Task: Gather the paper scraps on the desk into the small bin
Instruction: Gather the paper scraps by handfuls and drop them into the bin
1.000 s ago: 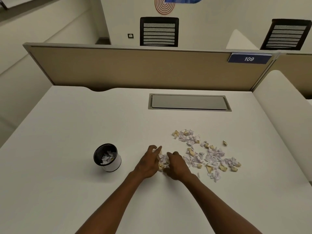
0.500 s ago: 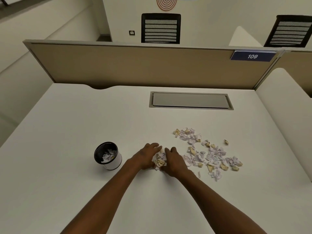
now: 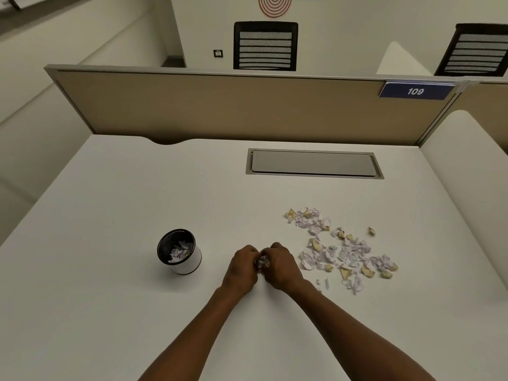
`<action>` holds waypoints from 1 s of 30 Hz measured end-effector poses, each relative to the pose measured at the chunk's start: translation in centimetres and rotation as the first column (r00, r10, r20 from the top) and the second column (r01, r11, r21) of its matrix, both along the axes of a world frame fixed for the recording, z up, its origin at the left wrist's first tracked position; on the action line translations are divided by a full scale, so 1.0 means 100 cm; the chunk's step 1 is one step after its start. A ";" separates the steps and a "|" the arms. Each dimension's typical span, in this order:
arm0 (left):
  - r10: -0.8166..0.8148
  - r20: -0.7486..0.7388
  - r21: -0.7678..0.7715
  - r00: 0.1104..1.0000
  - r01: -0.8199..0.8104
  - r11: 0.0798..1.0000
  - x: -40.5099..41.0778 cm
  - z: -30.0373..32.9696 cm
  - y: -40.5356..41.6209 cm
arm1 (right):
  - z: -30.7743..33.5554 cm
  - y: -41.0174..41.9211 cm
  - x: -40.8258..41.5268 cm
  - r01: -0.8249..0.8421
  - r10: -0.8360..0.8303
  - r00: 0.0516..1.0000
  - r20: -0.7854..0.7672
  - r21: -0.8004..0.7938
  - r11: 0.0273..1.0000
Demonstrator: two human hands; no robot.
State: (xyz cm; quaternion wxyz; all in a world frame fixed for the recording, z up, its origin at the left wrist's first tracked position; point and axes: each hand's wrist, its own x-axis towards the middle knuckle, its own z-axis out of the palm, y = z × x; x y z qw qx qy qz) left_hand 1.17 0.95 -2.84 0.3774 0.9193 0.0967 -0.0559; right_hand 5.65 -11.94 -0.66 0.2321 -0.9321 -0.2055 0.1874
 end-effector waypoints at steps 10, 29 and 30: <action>0.210 -0.128 -0.148 0.969 -0.228 0.962 -0.020 0.027 0.015 | 0.012 -0.004 0.013 0.146 -0.072 0.933 -0.353 0.187 0.971; 0.494 0.094 -0.174 0.864 -0.474 0.863 -0.052 0.135 0.131 | 0.116 0.127 0.025 -0.028 0.252 0.887 -0.388 0.500 0.865; 0.504 0.098 -0.159 0.858 -0.487 0.859 -0.055 0.135 0.139 | 0.118 0.136 0.021 -0.045 0.255 0.891 -0.375 0.487 0.872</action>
